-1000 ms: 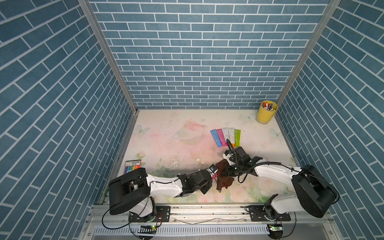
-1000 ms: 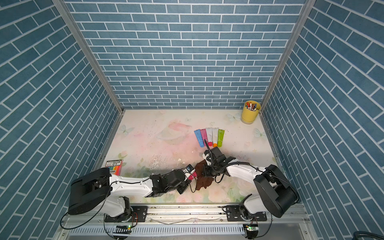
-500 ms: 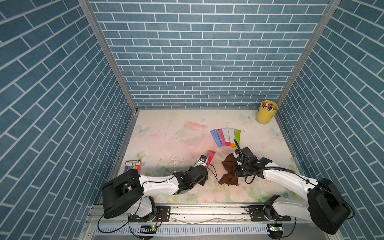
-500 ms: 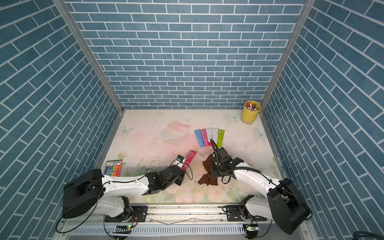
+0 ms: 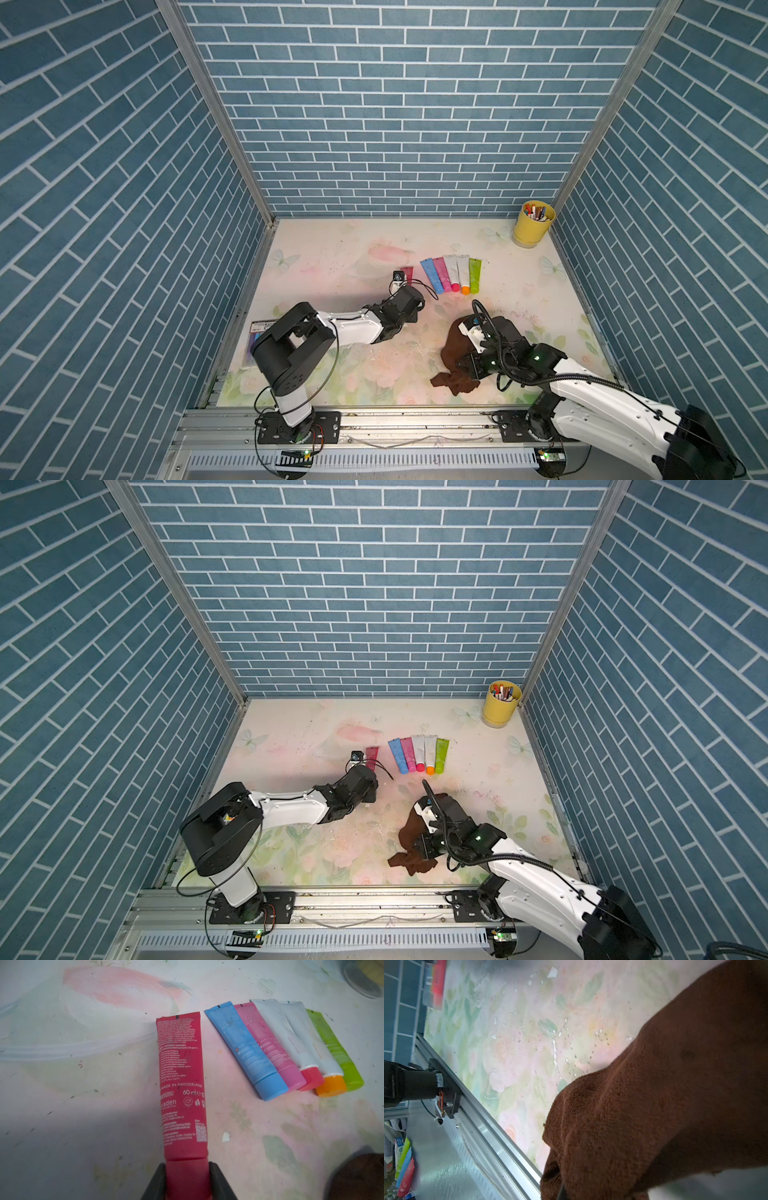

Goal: Wipe the surface of the toothpaste tube
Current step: Move the toothpaste to the center of the board.

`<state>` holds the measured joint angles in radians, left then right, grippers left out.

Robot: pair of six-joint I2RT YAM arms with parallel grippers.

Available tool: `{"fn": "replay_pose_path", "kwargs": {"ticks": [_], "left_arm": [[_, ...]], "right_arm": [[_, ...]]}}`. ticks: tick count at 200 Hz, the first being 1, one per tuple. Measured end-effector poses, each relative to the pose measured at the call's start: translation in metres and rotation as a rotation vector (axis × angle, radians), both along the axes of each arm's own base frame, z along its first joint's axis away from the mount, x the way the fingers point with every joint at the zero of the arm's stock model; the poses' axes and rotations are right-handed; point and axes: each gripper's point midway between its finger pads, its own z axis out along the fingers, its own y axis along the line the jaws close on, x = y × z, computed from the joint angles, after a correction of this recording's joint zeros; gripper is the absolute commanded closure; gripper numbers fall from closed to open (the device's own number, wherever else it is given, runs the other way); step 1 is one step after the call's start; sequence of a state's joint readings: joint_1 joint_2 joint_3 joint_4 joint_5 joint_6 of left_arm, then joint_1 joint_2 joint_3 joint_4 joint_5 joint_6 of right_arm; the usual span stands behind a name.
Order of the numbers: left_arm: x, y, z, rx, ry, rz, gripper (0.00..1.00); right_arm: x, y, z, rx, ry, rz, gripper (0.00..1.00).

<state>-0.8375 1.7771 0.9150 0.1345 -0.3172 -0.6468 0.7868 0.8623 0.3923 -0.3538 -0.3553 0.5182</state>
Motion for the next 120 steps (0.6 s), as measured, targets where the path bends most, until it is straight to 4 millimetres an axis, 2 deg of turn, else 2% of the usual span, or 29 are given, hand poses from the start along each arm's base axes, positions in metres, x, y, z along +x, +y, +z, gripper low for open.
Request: {"fn": "replay_pose_path", "kwargs": {"ticks": [29, 46, 68, 102, 120], "left_arm": [[0.015, -0.015, -0.021, -0.007, 0.052, 0.002, 0.95], [0.017, -0.018, -0.029, -0.010, 0.073, 0.000, 0.88], [0.018, -0.025, -0.026, -0.034, 0.079, -0.009, 0.67], [0.019, -0.043, -0.017, -0.121, 0.070, -0.058, 0.22], [0.020, -0.051, -0.011, -0.161, 0.062, -0.079, 0.12]], "right_arm": [[0.001, 0.001, 0.002, 0.009, -0.010, 0.000, 1.00], [0.000, 0.000, 0.001, 0.008, -0.009, 0.000, 1.00], [0.000, -0.001, 0.000, 0.003, -0.008, -0.002, 1.00], [0.002, -0.002, 0.000, -0.002, -0.019, -0.011, 1.00], [0.003, -0.002, 0.001, -0.001, -0.024, -0.013, 1.00]]}}
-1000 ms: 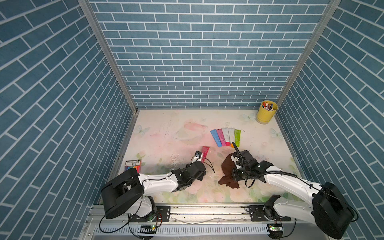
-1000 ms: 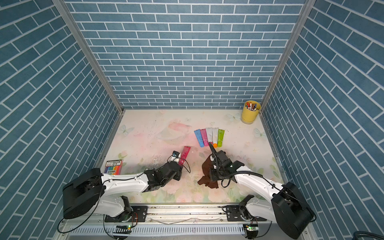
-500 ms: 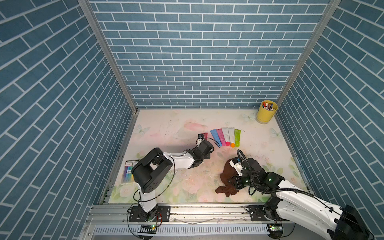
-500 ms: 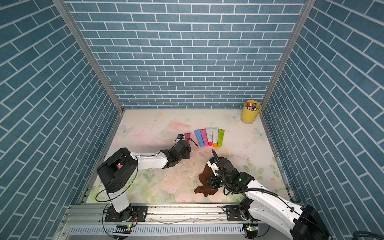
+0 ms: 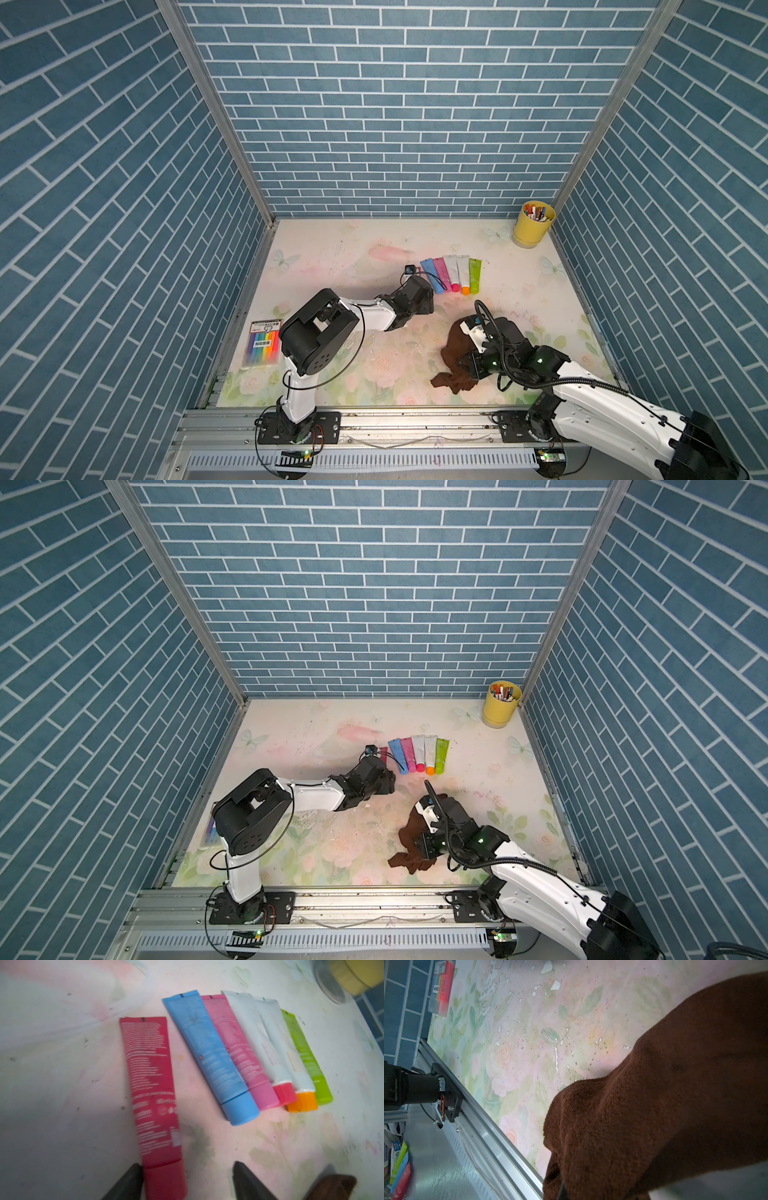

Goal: Wipe the surface of the toothpaste tube
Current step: Move the toothpaste to the center of the board.

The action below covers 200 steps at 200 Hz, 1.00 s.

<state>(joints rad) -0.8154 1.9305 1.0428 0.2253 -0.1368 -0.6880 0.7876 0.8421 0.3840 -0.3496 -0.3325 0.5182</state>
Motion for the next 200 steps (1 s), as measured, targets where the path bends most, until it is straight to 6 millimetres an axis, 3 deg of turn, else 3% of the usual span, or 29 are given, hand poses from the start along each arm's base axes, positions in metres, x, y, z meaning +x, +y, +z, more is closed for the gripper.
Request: {"fn": "replay_pose_path", "kwargs": {"ticks": [31, 88, 129, 200], "left_arm": [[0.005, 0.002, 0.004, -0.050, -0.006, -0.014, 0.01], [0.029, 0.042, 0.005, -0.187, 0.015, 0.017, 0.04], [0.028, 0.020, 0.006, -0.294, 0.032, -0.062, 0.17], [0.041, -0.006, 0.007, -0.364, 0.029, -0.125, 0.17]], "right_arm": [[0.001, 0.000, 0.001, 0.000, -0.005, -0.002, 1.00], [0.001, -0.001, 0.000, -0.002, -0.006, -0.004, 1.00], [0.001, -0.001, 0.000, -0.003, -0.008, -0.006, 1.00], [0.005, -0.004, -0.001, -0.023, -0.023, -0.026, 1.00]]}}
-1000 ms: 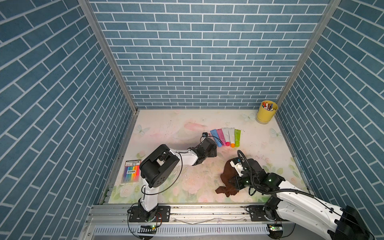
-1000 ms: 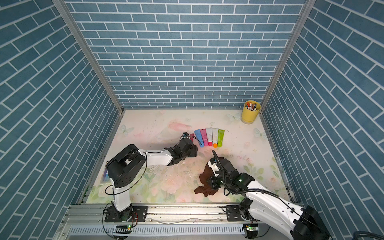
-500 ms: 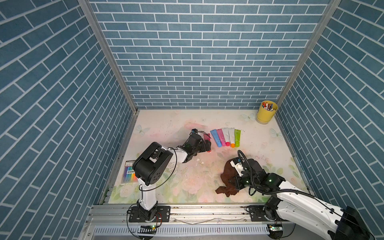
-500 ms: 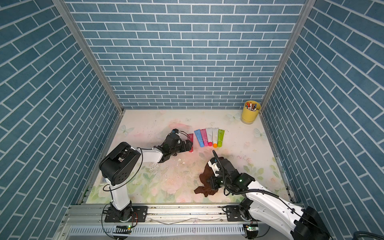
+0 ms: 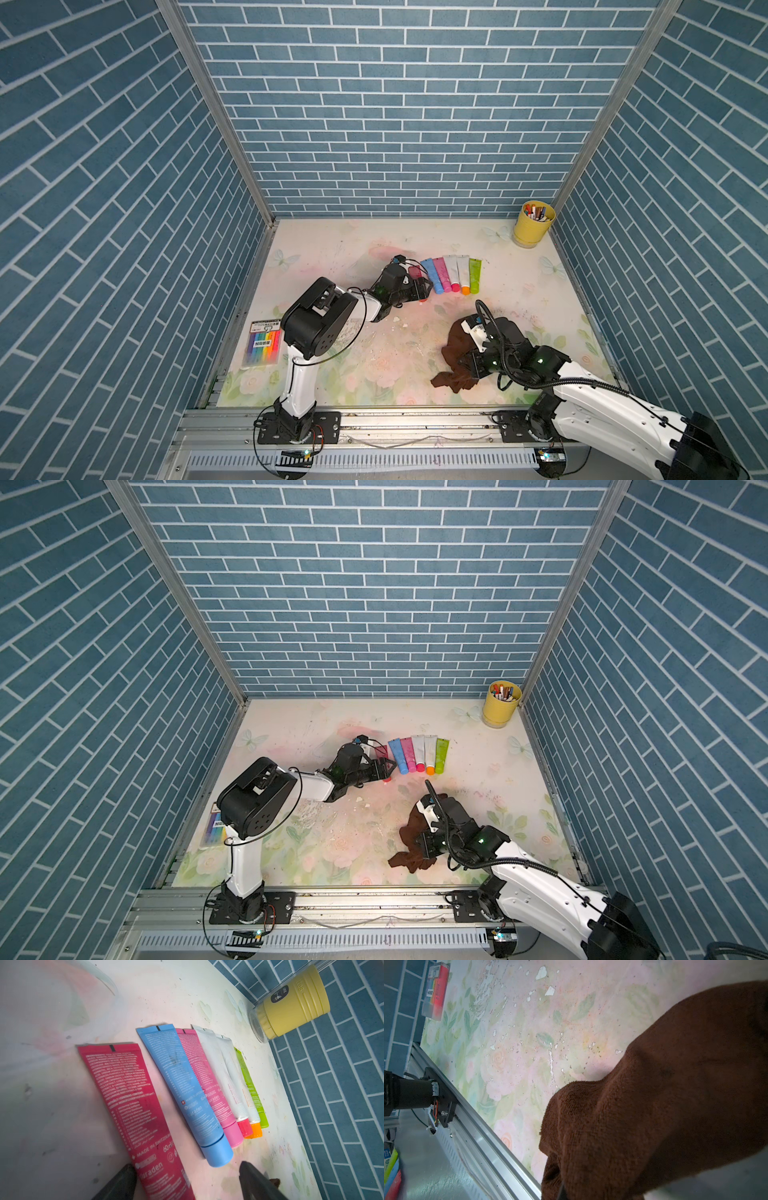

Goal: Wipe the surface of the toothpaste tube
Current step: Move the toothpaste to the center of the board.

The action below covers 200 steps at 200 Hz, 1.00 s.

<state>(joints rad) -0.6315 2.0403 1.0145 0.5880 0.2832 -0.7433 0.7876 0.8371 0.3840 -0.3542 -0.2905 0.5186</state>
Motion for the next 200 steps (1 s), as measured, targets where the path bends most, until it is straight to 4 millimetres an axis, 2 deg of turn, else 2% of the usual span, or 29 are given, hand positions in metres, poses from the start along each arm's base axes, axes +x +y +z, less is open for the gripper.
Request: {"fn": "replay_pose_path", "kwargs": {"ticks": [34, 40, 65, 81, 100, 114, 139, 154, 181, 200], "left_arm": [[0.012, -0.015, 0.000, -0.022, -0.015, -0.030, 0.18], [0.013, -0.017, 0.000, -0.024, -0.020, -0.033, 0.18], [0.016, -0.018, 0.001, -0.024, -0.029, -0.046, 0.16], [0.016, -0.018, 0.001, -0.023, -0.031, -0.054, 0.13], [0.016, -0.018, 0.002, -0.019, -0.040, -0.062, 0.12], [0.015, -0.015, 0.002, -0.006, -0.046, -0.064, 0.12], [0.004, 0.001, 0.003, 0.045, -0.054, -0.049, 0.10], [-0.005, 0.015, 0.008, 0.084, -0.069, -0.030, 0.09], [-0.015, 0.041, 0.031, 0.145, -0.135, 0.020, 0.07], [-0.021, 0.060, 0.055, 0.186, -0.195, 0.069, 0.07]], "right_arm": [[0.004, -0.015, -0.010, -0.089, 0.021, -0.066, 1.00], [0.004, -0.018, -0.012, -0.114, 0.033, -0.083, 0.97], [0.005, -0.029, -0.016, -0.198, 0.065, -0.146, 0.75], [0.006, -0.037, -0.013, -0.243, 0.065, -0.180, 0.52], [0.010, -0.044, -0.001, -0.263, 0.040, -0.221, 0.35], [0.015, -0.048, 0.012, -0.261, 0.008, -0.252, 0.27], [0.027, -0.056, 0.032, -0.282, -0.053, -0.310, 0.17], [0.034, -0.062, 0.042, -0.309, -0.086, -0.342, 0.15], [0.042, -0.069, 0.050, -0.357, -0.117, -0.376, 0.12], [0.044, -0.076, 0.049, -0.393, -0.132, -0.394, 0.10]]}}
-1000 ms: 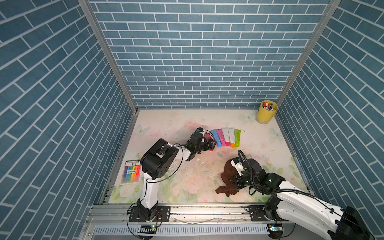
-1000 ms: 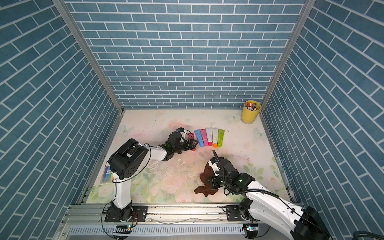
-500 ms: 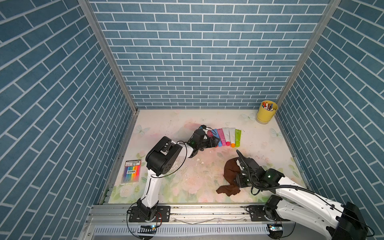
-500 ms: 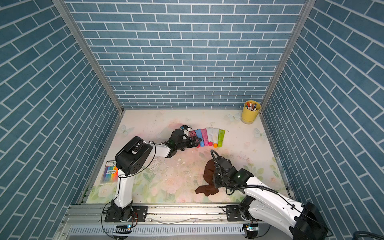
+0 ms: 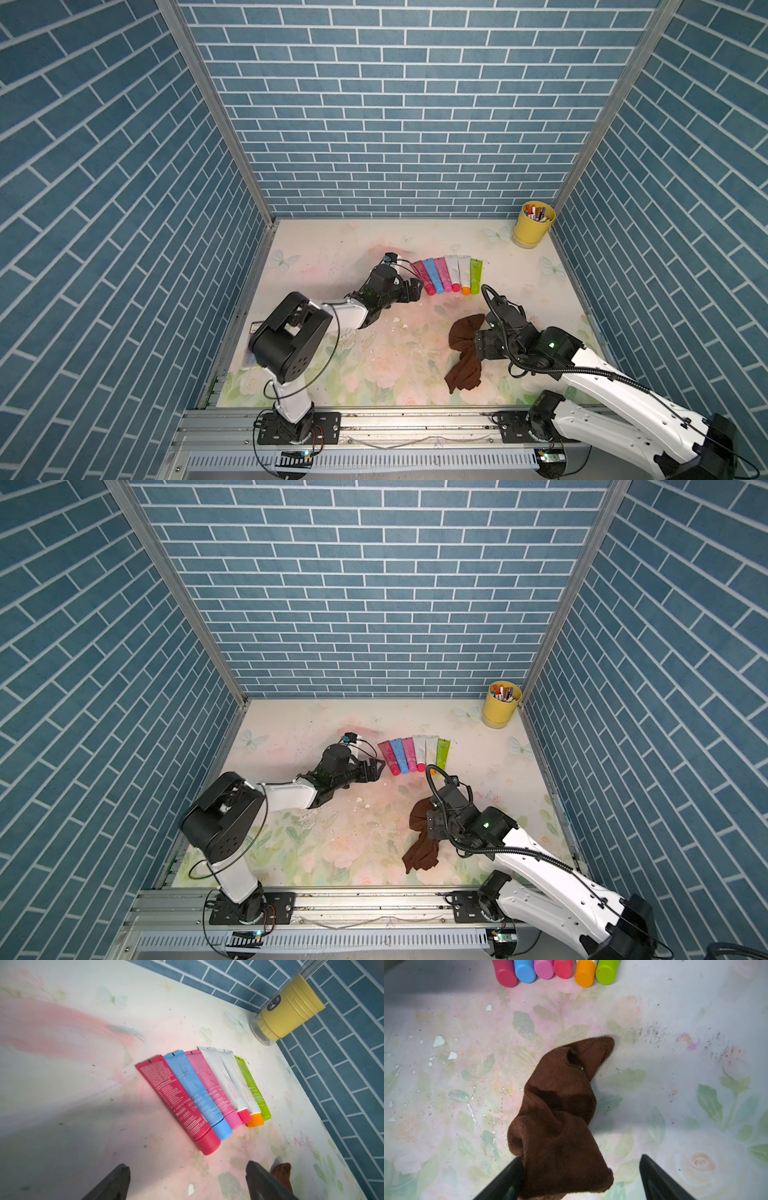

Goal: Wipe the surface of the toothpaste tube
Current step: Move the toothpaste to the center of the board, then place the cleaning item at the center of the board.

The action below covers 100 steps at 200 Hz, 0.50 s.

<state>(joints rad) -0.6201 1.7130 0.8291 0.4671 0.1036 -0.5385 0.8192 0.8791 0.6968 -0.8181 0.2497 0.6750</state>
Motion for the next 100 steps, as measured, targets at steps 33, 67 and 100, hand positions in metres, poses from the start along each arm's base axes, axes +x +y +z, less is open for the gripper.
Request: {"fn": "replay_pose_path", "kwargs": {"ticks": [33, 67, 100], "left_arm": [[-0.012, 0.037, 0.046, 0.051, -0.119, 0.093, 0.09], [-0.023, 0.070, 0.073, 0.124, -0.193, 0.177, 0.09], [-0.028, 0.090, 0.072, 0.195, -0.196, 0.211, 0.09]], "right_arm": [[0.007, -0.013, 0.010, -0.057, -0.051, -0.037, 0.10], [0.011, 0.009, 0.034, 0.027, -0.034, 0.018, 0.20], [-0.019, 0.046, 0.010, 0.180, 0.138, 0.154, 0.20]]}}
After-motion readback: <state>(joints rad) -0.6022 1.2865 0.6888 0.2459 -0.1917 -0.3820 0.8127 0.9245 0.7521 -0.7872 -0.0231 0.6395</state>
